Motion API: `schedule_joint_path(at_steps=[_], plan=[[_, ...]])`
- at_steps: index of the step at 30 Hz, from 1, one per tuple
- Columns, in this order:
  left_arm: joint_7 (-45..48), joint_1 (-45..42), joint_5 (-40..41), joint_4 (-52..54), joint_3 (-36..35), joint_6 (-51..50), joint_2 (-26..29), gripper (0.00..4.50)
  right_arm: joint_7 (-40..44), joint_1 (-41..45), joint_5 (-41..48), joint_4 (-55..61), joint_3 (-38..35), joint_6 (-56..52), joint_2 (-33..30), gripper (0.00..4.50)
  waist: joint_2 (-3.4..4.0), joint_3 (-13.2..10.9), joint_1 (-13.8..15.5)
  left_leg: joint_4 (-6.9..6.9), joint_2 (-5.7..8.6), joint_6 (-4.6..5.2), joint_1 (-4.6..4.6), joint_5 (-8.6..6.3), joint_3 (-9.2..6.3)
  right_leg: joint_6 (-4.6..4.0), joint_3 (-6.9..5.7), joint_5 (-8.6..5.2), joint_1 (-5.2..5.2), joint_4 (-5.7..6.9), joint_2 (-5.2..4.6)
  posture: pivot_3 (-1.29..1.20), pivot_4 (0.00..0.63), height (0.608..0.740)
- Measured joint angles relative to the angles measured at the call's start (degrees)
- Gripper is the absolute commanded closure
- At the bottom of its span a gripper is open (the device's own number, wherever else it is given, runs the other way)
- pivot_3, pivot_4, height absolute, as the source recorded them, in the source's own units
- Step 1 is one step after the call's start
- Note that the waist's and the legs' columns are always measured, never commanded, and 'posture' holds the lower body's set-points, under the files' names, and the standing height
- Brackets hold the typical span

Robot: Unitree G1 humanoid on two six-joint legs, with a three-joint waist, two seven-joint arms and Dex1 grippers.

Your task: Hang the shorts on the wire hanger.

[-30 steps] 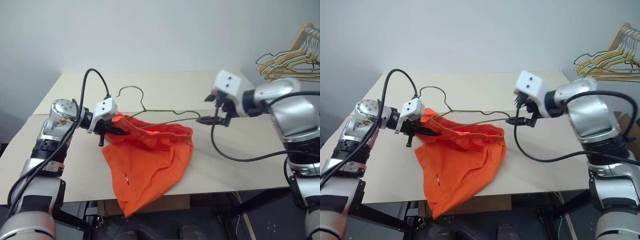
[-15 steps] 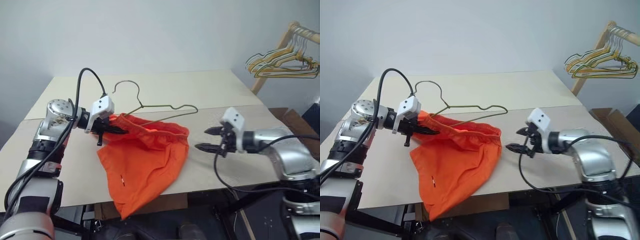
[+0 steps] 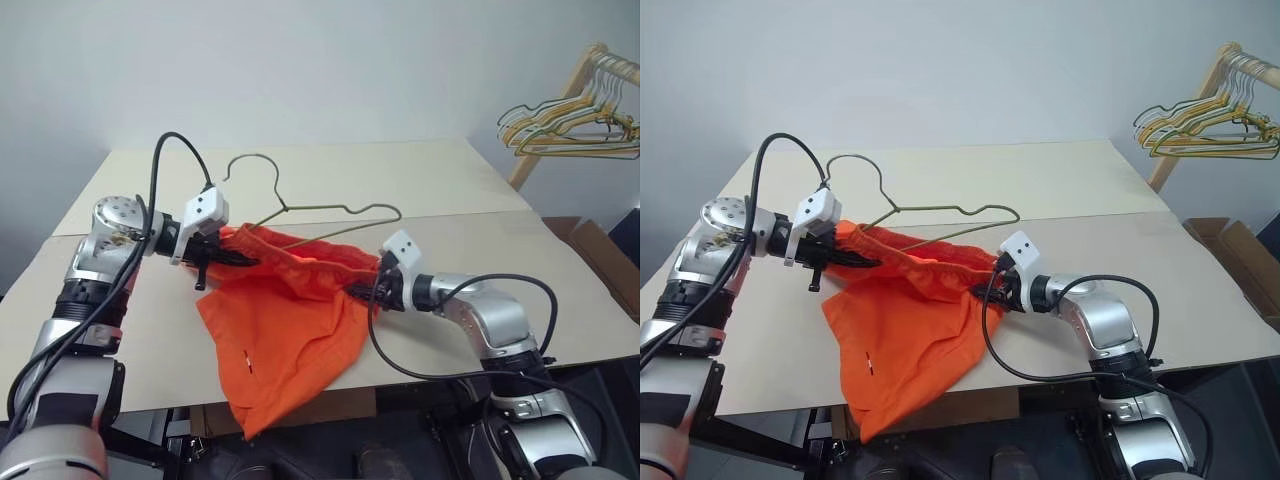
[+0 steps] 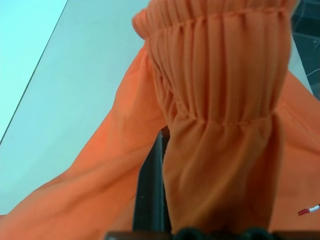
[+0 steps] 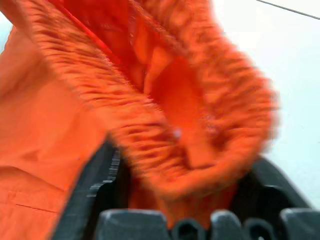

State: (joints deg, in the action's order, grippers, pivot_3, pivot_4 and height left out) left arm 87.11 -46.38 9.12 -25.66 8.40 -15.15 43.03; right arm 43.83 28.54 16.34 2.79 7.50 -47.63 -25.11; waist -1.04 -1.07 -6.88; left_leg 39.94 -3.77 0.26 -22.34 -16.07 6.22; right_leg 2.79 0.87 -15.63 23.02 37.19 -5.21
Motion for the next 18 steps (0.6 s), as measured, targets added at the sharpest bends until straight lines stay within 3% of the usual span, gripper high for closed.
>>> schedule_joint_path(at_steps=[4,5,18], plan=[[0.22,0.07,0.20,0.00,-0.01,-0.02,0.21,4.50,1.10,-0.25,0.92,0.25,-0.38,-0.01,-1.99,4.37,0.00,0.00,-0.09,0.00,0.00,0.07,0.03,-0.04,0.00,0.00,0.01,0.00,0.00,0.01,0.01,-0.09,0.000,0.740],[0.53,0.09,0.37,0.00,-0.01,-0.09,0.22,4.50,1.33,-0.28,1.18,0.29,-0.38,-0.01,-2.51,4.48,0.00,0.00,-0.11,0.00,0.00,0.07,0.02,-0.04,0.00,0.00,0.01,0.00,-0.01,0.00,0.00,-0.09,0.000,0.740],[5.08,2.83,6.72,1.22,4.05,3.63,7.43,4.50,10.16,4.65,6.42,-5.69,-1.44,-1.25,-12.28,4.48,0.00,0.00,0.06,-0.01,-0.01,0.16,0.03,-0.09,0.00,0.00,0.01,0.00,-0.02,-0.03,0.01,-0.08,0.000,0.740]])
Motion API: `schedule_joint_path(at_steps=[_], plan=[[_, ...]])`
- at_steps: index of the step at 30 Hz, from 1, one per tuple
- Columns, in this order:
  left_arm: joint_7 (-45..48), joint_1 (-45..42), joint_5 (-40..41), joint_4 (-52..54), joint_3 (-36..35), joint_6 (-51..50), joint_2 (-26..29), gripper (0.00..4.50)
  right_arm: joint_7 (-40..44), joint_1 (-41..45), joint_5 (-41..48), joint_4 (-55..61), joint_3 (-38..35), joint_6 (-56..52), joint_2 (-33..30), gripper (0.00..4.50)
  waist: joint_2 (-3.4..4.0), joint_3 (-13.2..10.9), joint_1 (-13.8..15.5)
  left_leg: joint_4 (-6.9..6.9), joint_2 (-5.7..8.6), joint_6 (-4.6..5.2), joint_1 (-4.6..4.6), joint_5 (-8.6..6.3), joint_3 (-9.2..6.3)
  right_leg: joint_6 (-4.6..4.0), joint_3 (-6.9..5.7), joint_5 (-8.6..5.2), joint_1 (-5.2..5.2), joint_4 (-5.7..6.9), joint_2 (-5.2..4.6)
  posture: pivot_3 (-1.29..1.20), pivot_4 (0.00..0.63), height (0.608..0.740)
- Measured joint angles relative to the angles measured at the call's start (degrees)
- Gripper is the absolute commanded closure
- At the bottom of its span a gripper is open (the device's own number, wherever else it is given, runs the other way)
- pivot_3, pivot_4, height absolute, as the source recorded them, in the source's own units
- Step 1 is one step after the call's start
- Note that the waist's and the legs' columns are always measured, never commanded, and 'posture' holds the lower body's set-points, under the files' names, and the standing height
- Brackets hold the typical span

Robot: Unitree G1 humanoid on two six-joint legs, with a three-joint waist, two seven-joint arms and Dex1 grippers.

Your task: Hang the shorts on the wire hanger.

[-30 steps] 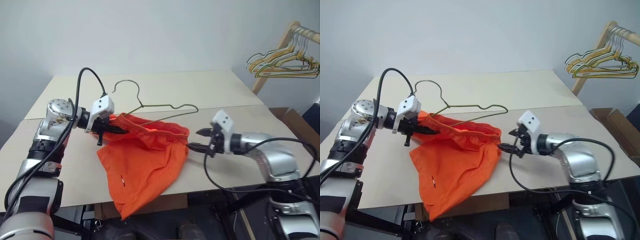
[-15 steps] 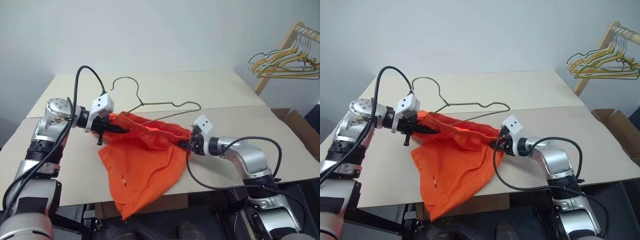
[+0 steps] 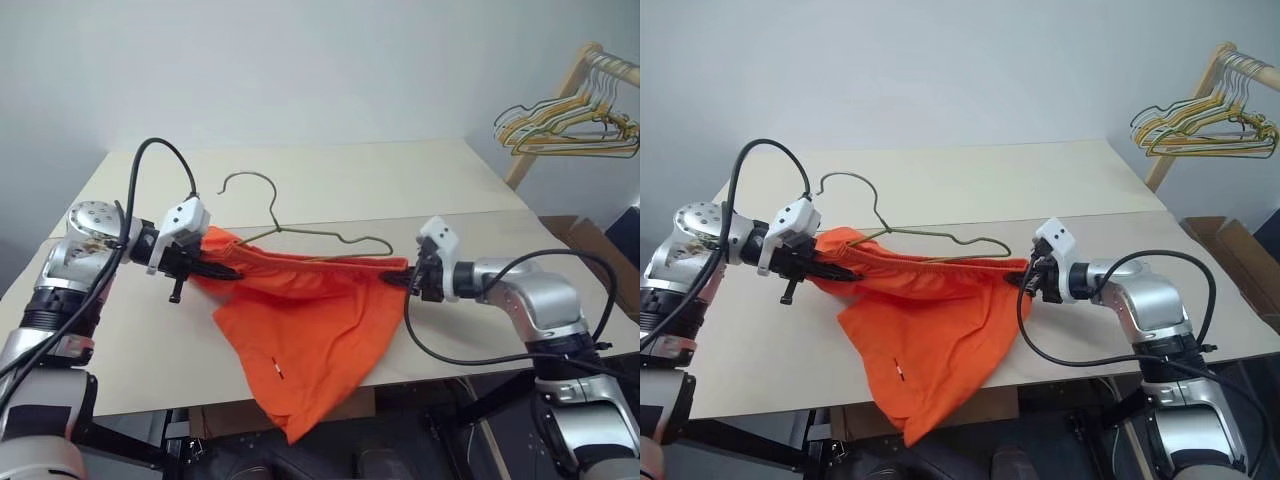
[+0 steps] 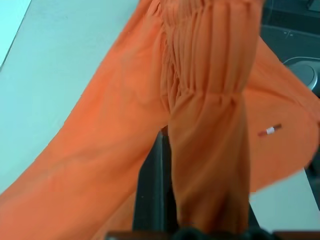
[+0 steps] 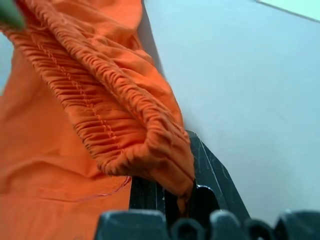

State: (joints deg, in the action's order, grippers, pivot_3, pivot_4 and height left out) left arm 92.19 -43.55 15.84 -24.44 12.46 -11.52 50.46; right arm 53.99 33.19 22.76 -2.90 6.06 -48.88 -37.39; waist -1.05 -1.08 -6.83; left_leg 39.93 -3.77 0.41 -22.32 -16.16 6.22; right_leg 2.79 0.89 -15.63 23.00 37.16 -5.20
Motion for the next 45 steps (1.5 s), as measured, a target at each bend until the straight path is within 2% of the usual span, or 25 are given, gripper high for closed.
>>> schedule_joint_path(at_steps=[14,23,28,31,37,42,45], plan=[[-2.11,0.48,-4.73,-1.48,1.97,2.60,0.34,4.50,4.87,0.06,0.53,0.51,1.08,1.78,-5.03,4.48,0.00,0.00,0.01,0.00,0.00,0.00,-0.01,0.00,0.03,0.00,0.01,0.00,0.02,0.01,0.00,-0.09,0.000,0.740],[-1.47,1.11,-7.67,-4.07,3.85,5.38,0.17,4.50,7.23,-0.08,2.29,9.71,1.15,1.90,-8.12,4.48,0.00,0.00,-0.02,0.01,-0.01,0.01,0.00,-0.01,0.03,0.00,0.01,0.00,0.03,0.02,0.00,-0.11,0.000,0.740],[-1.31,0.92,-9.90,-6.49,4.80,6.54,-1.42,4.50,5.92,0.98,2.13,14.74,4.23,0.03,-7.91,4.48,0.00,0.00,-0.02,0.01,-0.01,0.01,-0.02,-0.01,0.04,0.00,0.00,0.00,0.05,0.02,0.00,-0.11,0.000,0.740],[-1.31,0.00,-11.43,-8.33,5.15,7.46,-2.65,4.50,4.68,2.82,2.13,17.01,4.98,-1.44,-7.16,3.72,0.00,0.00,-0.02,0.01,-0.01,0.02,-0.03,-0.01,0.05,0.00,0.00,0.00,0.06,0.02,0.00,-0.12,0.000,0.740],[-1.06,-1.44,-13.63,-10.60,5.35,7.89,-4.41,4.50,2.03,4.53,1.08,18.03,7.04,-4.18,-6.40,1.79,0.00,0.00,-0.08,0.02,0.00,0.02,-0.09,-0.01,0.05,0.00,-0.01,0.00,0.09,0.01,-0.02,-0.13,0.000,0.740],[-0.96,-1.50,-13.79,-11.39,5.32,7.92,-5.20,4.50,1.99,3.89,1.32,18.76,5.51,-4.46,-8.76,0.12,0.00,0.00,-0.16,0.03,0.00,0.03,-0.08,-0.02,0.05,0.00,-0.01,0.00,0.08,0.01,-0.02,-0.13,0.000,0.740],[-0.97,-1.72,-13.88,-11.59,5.31,7.96,-5.45,4.50,2.32,4.07,3.21,19.03,1.07,-4.59,-10.20,0.12,0.00,0.00,-0.16,0.02,-0.01,0.03,-0.07,-0.02,0.05,0.00,-0.01,0.00,0.08,0.01,-0.01,-0.13,0.000,0.740]])
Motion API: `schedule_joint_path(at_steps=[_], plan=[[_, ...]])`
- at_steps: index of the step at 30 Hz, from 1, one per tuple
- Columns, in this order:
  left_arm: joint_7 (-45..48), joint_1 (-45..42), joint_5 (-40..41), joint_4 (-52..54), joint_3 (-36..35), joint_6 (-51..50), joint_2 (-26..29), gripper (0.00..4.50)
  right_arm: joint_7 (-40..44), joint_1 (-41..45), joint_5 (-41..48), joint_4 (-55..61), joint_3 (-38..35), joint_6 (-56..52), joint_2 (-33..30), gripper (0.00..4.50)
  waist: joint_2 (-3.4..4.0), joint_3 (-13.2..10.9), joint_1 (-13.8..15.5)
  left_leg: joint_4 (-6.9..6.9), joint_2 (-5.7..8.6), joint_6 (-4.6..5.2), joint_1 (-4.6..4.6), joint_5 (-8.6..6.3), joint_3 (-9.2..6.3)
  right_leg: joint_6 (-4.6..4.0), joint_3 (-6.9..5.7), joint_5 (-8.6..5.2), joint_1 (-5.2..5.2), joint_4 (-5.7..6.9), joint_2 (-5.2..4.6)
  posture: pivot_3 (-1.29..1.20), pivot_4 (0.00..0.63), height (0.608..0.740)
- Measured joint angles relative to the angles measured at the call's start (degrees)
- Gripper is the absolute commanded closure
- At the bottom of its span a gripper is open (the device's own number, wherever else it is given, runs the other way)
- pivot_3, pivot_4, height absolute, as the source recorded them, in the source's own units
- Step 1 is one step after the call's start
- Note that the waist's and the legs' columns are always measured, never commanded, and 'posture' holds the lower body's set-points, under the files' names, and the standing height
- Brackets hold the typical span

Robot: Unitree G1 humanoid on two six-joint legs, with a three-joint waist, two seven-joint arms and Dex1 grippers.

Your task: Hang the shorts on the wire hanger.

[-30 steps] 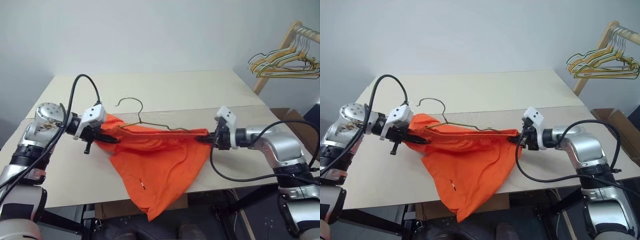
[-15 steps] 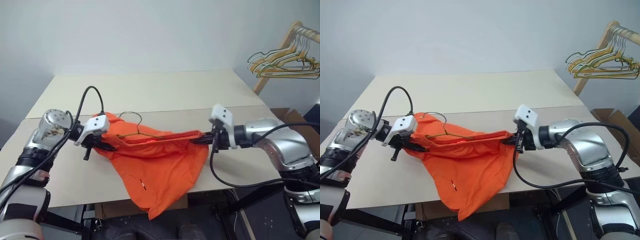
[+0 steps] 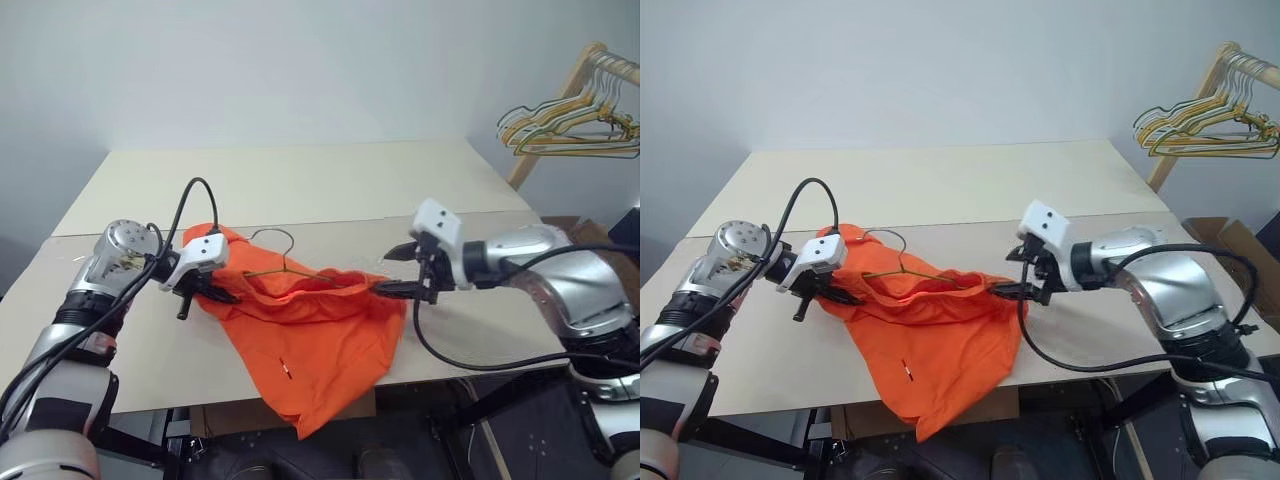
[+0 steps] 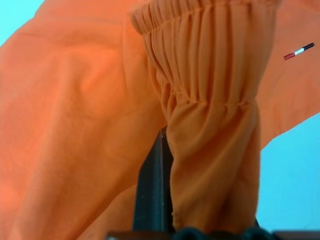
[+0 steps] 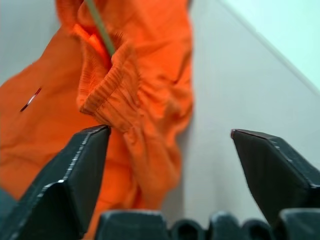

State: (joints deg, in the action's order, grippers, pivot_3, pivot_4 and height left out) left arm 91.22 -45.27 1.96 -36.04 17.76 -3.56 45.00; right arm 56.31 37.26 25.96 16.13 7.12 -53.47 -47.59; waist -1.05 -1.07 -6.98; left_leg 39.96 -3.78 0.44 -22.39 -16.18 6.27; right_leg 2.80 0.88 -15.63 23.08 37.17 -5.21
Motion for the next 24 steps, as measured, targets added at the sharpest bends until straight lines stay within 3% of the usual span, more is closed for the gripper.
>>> schedule_joint_path(at_steps=[6,11,18,21,24], plan=[[0.04,-2.02,-0.81,-1.40,-0.02,0.83,-0.91,4.50,-0.34,4.99,5.69,3.71,-2.53,-2.36,4.39,0.12,0.00,0.00,-0.55,0.00,-0.04,0.00,0.06,0.00,0.00,0.00,0.04,0.00,-0.01,0.05,0.03,-0.14,0.000,0.740],[0.38,-3.26,-1.96,-3.34,-0.04,2.13,-1.41,4.50,-5.49,11.55,3.84,2.55,7.59,-6.09,13.68,0.12,0.01,0.01,-1.46,0.02,-0.02,-0.01,0.03,0.01,-0.01,0.00,0.03,0.00,0.00,0.06,0.00,-0.13,0.000,0.740],[0.99,-4.24,-2.42,-3.86,-0.04,2.52,-1.93,4.50,-11.09,17.15,-4.85,-9.93,17.73,-4.87,23.44,0.12,0.01,0.01,-1.75,0.06,0.01,-0.19,-0.13,0.11,-0.06,0.02,-0.06,0.01,0.06,0.36,-0.05,-0.13,0.000,0.740],[1.06,-4.24,-2.43,-3.91,-0.04,2.54,-1.92,4.50,-11.56,17.21,-7.15,-12.58,19.64,-3.64,25.44,0.70,0.01,0.01,-1.88,0.08,0.01,-0.18,-0.15,0.11,-0.09,0.02,-0.06,0.01,0.10,0.40,-0.04,-0.13,0.000,0.740],[1.09,-4.24,-2.44,-3.90,-0.04,2.55,-1.92,4.50,-11.11,17.22,-8.61,-13.47,20.67,-1.85,26.12,1.55,0.01,0.01,-1.97,0.11,0.01,-0.16,-0.15,0.09,-0.12,0.02,-0.06,0.01,0.09,0.42,-0.04,-0.12,0.000,0.740]])
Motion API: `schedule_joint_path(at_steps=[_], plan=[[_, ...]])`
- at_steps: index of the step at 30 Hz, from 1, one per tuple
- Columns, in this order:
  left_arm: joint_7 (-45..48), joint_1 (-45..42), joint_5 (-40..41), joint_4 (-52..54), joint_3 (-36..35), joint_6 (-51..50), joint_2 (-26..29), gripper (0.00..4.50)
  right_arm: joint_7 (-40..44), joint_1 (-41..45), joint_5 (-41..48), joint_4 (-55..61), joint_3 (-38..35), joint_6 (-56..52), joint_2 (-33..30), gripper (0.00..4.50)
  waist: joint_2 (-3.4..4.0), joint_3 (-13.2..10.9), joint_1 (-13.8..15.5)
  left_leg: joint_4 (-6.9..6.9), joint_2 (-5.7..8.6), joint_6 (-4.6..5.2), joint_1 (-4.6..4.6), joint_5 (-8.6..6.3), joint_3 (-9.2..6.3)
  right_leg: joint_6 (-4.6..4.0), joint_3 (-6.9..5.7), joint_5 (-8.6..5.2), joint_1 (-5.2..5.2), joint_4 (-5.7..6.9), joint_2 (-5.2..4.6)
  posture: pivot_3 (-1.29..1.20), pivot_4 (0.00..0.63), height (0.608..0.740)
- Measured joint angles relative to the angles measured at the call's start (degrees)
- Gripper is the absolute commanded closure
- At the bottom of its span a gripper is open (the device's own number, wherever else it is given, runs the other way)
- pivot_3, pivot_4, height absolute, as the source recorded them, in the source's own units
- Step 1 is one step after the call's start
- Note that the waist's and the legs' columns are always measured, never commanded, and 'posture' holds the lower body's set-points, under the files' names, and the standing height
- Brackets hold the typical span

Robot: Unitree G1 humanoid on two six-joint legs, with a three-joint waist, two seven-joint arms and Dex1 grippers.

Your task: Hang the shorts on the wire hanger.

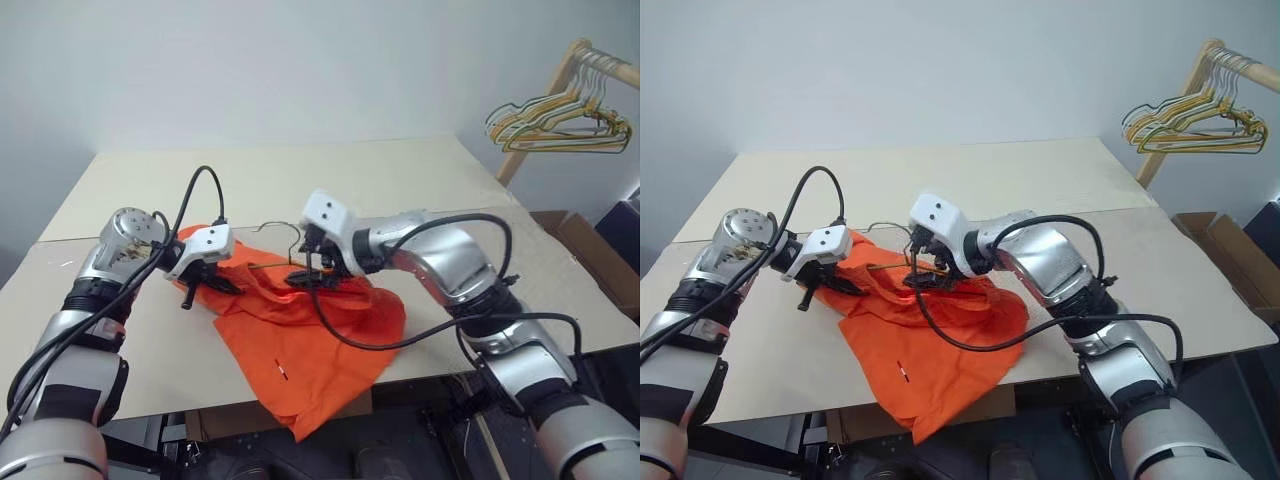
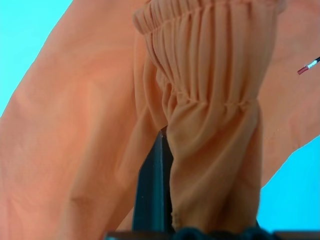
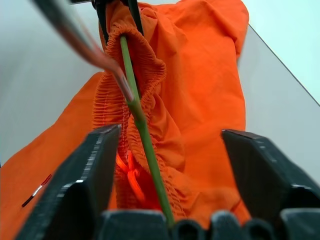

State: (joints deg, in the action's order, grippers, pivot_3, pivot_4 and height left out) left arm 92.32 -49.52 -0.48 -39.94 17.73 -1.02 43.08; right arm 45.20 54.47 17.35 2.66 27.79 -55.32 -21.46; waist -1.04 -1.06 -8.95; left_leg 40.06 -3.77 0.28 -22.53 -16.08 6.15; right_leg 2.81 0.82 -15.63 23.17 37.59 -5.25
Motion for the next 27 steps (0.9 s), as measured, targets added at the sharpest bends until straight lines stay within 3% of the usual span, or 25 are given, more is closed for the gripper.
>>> schedule_joint_path(at_steps=[9,15,21,27], plan=[[-0.63,-0.02,0.08,0.02,-0.12,0.24,0.10,4.50,5.70,-1.73,-1.50,-1.21,1.27,7.12,-0.41,4.48,0.00,0.00,-0.09,0.00,0.00,0.03,0.00,-0.02,-0.04,0.00,-0.01,0.00,0.00,0.01,0.01,-0.12,0.000,0.740],[-1.08,0.05,1.01,0.02,-3.22,3.12,-0.53,4.50,9.46,-2.31,-2.80,-1.87,1.57,13.92,-2.74,4.48,0.00,0.00,0.00,0.02,0.00,0.13,0.00,-0.08,-0.05,0.00,-0.02,0.00,-0.01,0.01,0.00,-0.11,0.000,0.740],[-0.38,-0.01,6.85,2.26,-5.89,-1.77,0.20,2.77,10.57,-4.68,-4.32,-3.25,1.06,16.94,-3.37,4.50,-0.02,0.01,-0.02,0.01,-0.01,0.12,0.01,-0.07,-0.06,0.01,-0.01,0.00,-0.01,0.02,0.00,-0.10,0.000,0.740],[0.01,0.57,11.61,5.54,-5.56,-3.03,5.84,0.87,11.02,-6.32,-5.85,-3.80,0.67,17.10,-4.81,4.50,-0.02,0.01,-0.07,0.01,-0.01,0.12,0.05,-0.07,-0.34,0.00,0.00,0.00,-0.02,0.05,0.01,-0.10,0.000,0.740]])
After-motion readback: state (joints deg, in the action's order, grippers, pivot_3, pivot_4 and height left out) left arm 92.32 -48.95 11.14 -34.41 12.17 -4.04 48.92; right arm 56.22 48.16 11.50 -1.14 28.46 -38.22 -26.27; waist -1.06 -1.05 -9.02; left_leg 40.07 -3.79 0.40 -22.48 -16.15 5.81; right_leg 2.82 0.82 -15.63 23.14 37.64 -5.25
